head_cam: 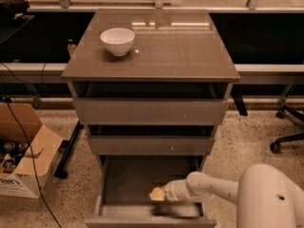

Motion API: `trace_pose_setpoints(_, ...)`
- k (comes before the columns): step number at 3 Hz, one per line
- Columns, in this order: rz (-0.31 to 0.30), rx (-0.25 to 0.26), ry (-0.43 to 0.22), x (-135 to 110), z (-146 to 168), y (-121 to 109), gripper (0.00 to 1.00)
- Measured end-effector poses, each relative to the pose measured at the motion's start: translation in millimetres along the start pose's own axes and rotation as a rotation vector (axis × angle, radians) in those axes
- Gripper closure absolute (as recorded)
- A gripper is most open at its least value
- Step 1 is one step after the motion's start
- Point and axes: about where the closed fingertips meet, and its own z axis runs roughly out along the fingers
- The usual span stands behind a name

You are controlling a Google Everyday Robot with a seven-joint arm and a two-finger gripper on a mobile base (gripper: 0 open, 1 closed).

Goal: Place orange into bottom drawer

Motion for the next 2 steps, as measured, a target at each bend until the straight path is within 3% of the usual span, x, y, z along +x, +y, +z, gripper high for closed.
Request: trace_pose_setpoints(2,-0.042,0.084,0.026,20,47,-19,0.58)
